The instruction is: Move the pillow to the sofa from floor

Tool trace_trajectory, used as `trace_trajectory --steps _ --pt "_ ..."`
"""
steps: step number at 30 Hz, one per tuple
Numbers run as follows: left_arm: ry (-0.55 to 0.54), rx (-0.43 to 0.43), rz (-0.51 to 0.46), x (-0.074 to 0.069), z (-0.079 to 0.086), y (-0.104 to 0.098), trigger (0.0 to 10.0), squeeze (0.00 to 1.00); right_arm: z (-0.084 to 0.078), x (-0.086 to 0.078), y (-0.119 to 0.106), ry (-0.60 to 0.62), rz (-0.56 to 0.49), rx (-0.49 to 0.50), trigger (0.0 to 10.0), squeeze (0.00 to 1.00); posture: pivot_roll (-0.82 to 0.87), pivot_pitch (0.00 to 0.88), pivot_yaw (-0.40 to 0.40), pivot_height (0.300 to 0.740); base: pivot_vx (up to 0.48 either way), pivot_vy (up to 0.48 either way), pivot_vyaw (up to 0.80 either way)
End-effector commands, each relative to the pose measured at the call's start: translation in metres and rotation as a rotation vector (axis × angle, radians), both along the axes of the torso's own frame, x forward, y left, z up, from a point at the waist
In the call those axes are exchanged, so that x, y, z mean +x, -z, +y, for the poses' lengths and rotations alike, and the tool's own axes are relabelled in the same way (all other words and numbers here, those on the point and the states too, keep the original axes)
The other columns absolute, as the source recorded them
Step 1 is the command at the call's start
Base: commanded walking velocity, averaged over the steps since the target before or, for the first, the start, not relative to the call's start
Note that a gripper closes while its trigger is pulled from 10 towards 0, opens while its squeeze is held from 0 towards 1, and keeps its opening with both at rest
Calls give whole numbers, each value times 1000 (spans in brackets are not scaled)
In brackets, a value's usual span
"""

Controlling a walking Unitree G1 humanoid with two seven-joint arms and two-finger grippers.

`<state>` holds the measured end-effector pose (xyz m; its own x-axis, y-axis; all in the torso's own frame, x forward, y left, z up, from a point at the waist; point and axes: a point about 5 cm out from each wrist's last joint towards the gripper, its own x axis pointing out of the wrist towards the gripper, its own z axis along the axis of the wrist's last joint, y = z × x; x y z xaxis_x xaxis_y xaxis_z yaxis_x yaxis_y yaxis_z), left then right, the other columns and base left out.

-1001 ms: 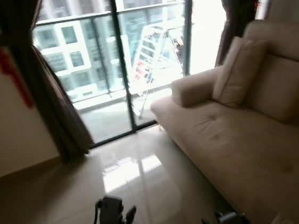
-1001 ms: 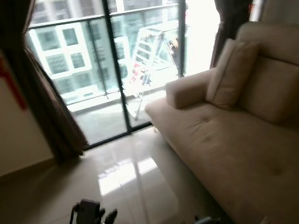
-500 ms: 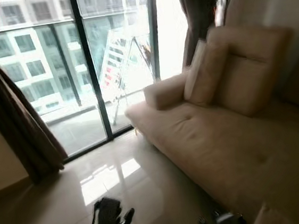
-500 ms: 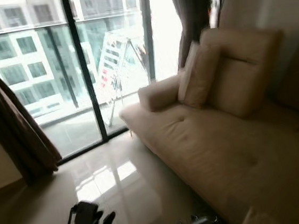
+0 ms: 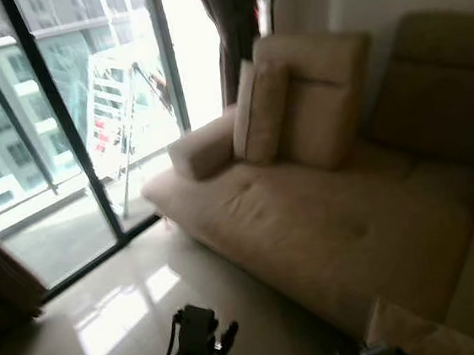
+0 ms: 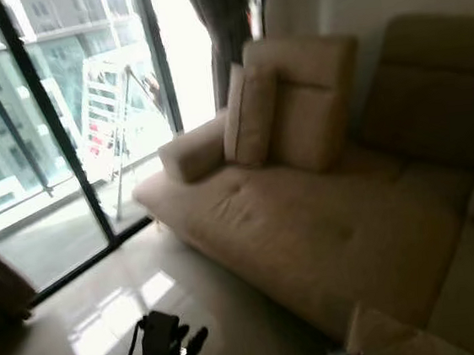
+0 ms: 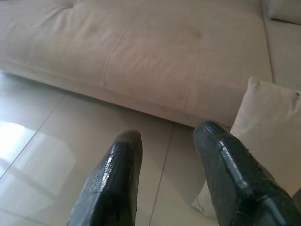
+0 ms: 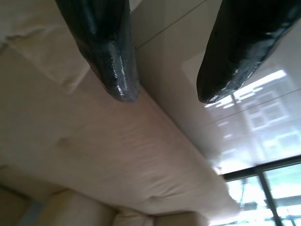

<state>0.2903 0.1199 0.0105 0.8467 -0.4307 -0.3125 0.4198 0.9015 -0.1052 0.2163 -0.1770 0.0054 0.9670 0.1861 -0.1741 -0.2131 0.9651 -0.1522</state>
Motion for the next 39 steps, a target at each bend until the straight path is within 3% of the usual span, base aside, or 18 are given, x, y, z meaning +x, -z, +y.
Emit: trace_trajectory --steps 1,6,25,39 --pt "-21 11 41 -7 8 9 10000 0 6 -7 8 -9 33 14 10000 0 1 0 55 740 0 0 -788" --pt "-21 7 41 -7 8 9 10000 0 6 -6 9 -5 36 13 10000 0 0 0 57 740 0 288 -788" --pt "-37 -12 29 -4 7 6 10000 0 6 -4 9 -11 11 -8 10000 0 2 0 53 740 0 0 -769" --pt "-67 -78 18 -3 7 3 10000 0 7 1 3 -20 -28 -16 10000 0 8 0 47 740 0 0 0"
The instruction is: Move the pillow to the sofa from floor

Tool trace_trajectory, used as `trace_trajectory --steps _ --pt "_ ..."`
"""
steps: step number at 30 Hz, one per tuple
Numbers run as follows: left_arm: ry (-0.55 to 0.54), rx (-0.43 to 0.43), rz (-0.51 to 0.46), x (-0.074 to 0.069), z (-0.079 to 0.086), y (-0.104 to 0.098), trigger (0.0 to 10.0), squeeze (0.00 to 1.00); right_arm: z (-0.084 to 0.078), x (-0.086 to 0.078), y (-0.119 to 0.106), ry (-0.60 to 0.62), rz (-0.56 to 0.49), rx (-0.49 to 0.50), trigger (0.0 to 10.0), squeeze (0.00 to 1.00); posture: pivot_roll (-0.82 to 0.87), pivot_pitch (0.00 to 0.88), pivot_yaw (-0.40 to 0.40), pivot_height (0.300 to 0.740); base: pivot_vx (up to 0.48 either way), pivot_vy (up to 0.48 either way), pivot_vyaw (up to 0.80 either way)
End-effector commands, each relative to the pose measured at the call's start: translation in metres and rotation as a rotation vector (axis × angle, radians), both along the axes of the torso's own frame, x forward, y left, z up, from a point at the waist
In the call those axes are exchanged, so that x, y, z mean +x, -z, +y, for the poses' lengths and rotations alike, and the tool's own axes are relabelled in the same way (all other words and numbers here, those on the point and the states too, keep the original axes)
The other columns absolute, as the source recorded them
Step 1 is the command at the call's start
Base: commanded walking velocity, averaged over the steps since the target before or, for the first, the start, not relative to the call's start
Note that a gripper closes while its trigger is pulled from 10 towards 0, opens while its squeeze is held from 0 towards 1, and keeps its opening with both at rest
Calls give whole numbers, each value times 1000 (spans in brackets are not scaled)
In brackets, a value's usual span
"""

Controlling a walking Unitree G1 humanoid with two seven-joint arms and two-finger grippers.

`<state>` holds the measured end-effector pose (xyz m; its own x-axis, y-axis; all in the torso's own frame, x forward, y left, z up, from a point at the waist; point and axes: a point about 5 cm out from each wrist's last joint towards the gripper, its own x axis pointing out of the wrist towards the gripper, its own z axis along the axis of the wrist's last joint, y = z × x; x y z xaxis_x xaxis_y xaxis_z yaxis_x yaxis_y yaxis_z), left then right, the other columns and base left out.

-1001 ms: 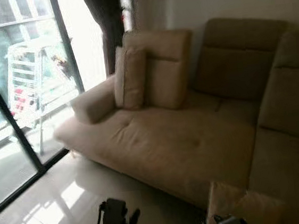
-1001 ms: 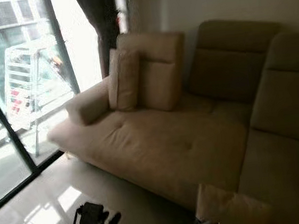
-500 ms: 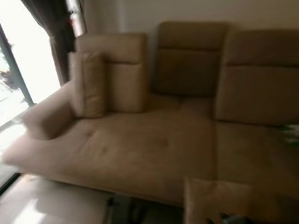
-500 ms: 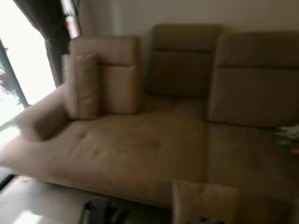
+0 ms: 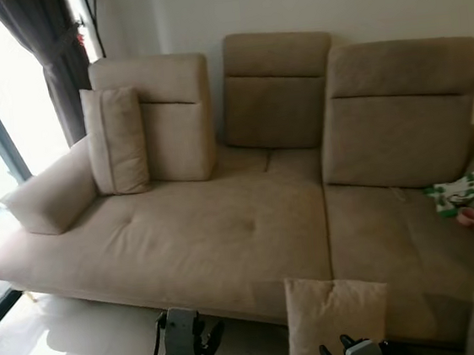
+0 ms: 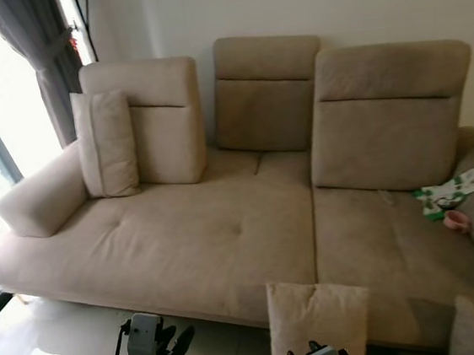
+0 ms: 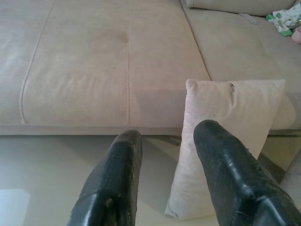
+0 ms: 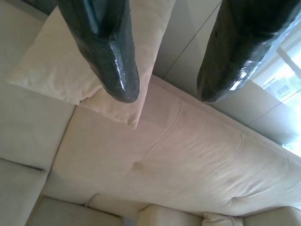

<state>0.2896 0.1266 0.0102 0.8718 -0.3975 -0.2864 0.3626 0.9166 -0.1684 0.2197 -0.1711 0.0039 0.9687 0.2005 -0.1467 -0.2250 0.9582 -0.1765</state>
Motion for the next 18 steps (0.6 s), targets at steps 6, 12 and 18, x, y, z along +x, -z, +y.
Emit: trace_trajectory --steps 6,12,18 --pt "4 -9 14 -2 0 2 10000 0 2 -2 0 -5 -7 3 10000 0 8 0 49 740 0 -59 0" --pt "14 -5 12 -3 -1 3 10000 0 3 -1 -3 -9 -14 4 10000 0 9 0 48 740 0 -480 0" --pt "17 0 13 -3 -2 3 10000 0 4 0 -4 -12 -15 4 10000 0 10 0 47 740 0 -480 0"
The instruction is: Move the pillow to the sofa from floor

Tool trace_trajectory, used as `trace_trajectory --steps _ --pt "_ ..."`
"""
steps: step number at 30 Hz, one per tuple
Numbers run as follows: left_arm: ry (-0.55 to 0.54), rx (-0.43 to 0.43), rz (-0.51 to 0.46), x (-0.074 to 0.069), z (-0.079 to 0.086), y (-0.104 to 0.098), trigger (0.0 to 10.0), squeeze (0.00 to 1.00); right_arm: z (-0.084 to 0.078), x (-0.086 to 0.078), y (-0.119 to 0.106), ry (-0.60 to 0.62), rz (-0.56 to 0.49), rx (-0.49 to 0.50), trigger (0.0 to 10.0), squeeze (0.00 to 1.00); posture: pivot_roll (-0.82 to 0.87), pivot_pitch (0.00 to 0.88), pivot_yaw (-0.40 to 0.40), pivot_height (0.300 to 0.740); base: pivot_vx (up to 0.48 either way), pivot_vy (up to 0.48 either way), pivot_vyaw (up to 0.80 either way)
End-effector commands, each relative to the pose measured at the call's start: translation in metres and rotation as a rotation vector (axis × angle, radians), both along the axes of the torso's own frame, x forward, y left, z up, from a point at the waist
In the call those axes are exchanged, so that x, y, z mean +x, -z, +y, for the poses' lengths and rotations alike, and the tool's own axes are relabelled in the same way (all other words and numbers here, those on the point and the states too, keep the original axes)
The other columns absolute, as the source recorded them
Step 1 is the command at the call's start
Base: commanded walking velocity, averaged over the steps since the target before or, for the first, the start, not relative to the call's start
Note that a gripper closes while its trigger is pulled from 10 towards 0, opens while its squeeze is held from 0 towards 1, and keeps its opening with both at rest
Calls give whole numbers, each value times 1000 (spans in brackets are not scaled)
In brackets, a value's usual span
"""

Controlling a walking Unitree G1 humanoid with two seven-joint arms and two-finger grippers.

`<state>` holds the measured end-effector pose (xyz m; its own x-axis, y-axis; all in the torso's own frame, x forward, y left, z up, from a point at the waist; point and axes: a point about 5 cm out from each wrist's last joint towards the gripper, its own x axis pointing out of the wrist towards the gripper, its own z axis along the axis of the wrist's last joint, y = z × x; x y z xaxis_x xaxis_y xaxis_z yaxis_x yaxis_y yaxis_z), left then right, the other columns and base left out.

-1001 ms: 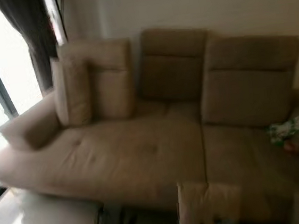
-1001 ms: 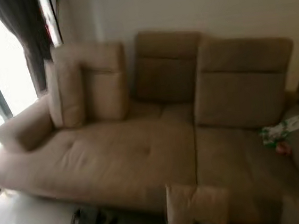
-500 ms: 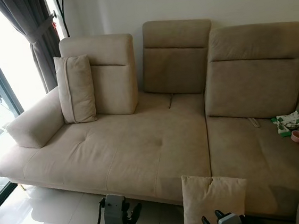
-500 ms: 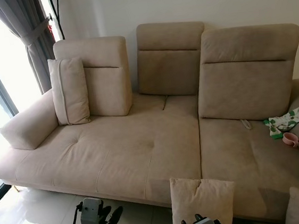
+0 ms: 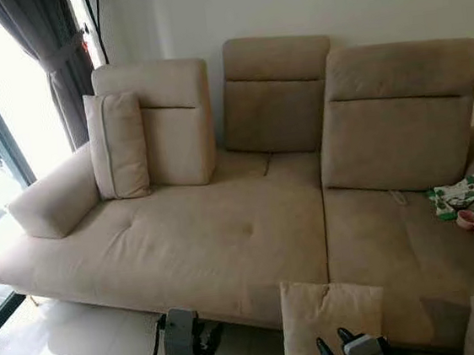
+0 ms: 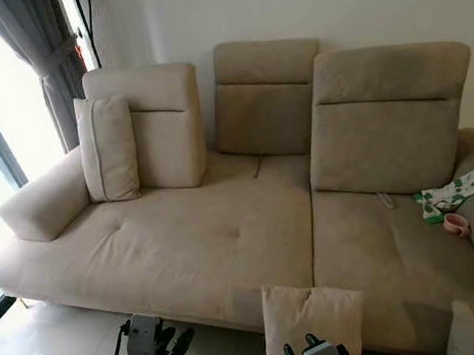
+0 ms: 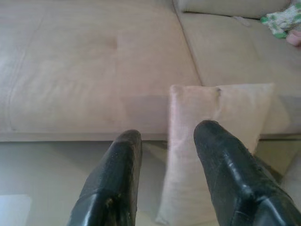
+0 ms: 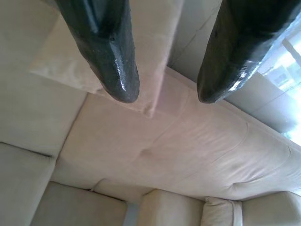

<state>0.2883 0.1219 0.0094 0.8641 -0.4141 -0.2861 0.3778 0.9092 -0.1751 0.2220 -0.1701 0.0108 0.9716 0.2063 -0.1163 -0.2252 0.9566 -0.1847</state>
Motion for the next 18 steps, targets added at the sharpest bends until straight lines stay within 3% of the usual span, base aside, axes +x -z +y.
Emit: trace_trajectory --steps 1,11,18 --pt "1 7 10 -2 2 2 10000 0 3 -2 3 -7 17 5 10000 0 11 0 47 740 0 -480 0" --pt "3 13 10 -2 2 3 10000 0 4 -2 2 -13 19 2 10000 0 12 0 44 740 0 -418 0" --pt "-4 3 16 -2 1 3 10000 0 3 -2 2 -12 19 -4 10000 0 11 0 42 740 0 0 0"
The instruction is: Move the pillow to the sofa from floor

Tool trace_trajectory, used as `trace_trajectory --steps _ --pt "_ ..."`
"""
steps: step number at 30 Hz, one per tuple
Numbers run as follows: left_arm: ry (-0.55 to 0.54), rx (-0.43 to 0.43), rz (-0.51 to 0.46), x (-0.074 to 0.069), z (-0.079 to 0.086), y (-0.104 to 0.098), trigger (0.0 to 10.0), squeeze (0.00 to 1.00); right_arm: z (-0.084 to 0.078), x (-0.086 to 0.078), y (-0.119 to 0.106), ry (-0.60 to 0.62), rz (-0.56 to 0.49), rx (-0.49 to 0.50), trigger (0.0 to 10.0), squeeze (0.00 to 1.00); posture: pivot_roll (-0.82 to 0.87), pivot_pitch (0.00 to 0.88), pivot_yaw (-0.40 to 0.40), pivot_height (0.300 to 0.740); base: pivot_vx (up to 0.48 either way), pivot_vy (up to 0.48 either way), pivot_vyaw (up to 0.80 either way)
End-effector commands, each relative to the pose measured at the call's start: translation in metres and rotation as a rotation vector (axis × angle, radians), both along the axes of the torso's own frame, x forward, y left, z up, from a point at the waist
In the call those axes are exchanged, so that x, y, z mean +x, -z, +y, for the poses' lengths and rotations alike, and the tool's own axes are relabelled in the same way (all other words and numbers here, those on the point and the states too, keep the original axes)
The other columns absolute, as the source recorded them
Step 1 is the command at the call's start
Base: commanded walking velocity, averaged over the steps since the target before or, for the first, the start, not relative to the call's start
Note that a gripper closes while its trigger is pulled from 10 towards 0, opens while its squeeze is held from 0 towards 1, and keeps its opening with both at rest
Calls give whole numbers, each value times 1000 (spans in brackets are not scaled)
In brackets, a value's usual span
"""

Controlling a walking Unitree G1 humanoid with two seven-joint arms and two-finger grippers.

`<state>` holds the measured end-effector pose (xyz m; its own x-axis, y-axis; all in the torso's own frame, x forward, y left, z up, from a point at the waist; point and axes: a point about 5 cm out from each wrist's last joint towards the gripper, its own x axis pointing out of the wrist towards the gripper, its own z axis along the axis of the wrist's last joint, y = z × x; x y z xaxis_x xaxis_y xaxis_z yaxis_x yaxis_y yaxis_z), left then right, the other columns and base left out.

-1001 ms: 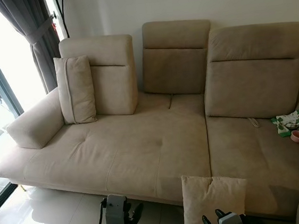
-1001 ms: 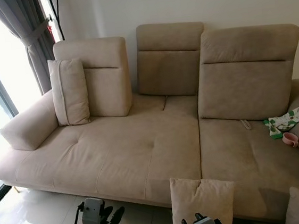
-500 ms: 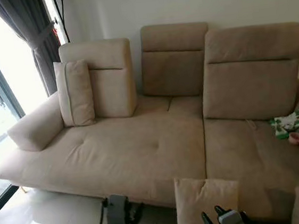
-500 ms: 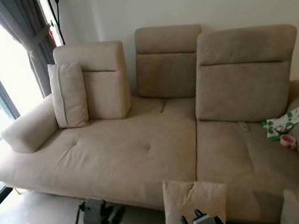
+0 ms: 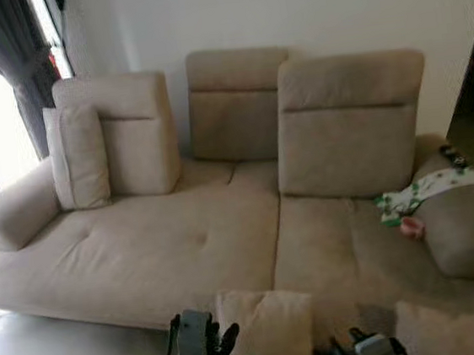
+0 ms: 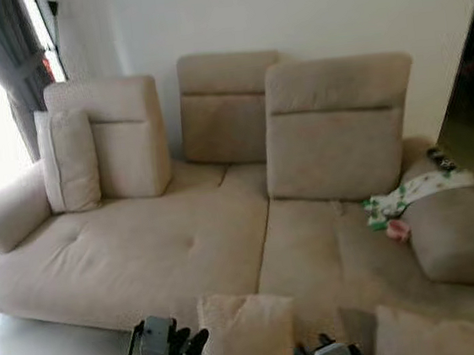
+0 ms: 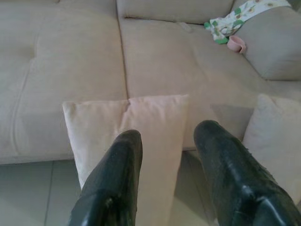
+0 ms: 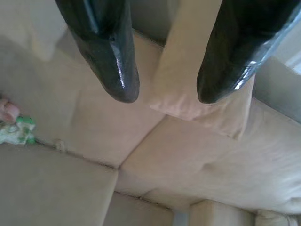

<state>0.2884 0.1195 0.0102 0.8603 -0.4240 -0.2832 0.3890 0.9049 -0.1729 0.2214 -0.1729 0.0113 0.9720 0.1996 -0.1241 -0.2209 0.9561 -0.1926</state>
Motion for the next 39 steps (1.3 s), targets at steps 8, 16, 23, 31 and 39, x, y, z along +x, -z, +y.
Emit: trace_trajectory --steps 8,16,23,31,39 --pt "-17 -2 24 -2 3 4 10000 0 6 -2 3 -15 12 1 10000 0 9 0 42 740 0 0 0" --pt "-15 -9 25 -2 3 4 10000 0 7 -2 3 -14 15 0 10000 0 9 0 43 740 0 0 0" --pt "-21 -17 30 -1 3 3 10000 0 9 -1 4 -15 19 4 10000 0 12 0 46 740 0 194 0" --pt "-19 -10 28 -1 3 3 10000 0 9 0 6 -14 24 5 10000 0 14 0 48 740 0 203 0" --pt "-18 -4 27 0 3 3 10000 0 9 2 9 -12 31 4 10000 0 15 0 47 740 0 0 0"
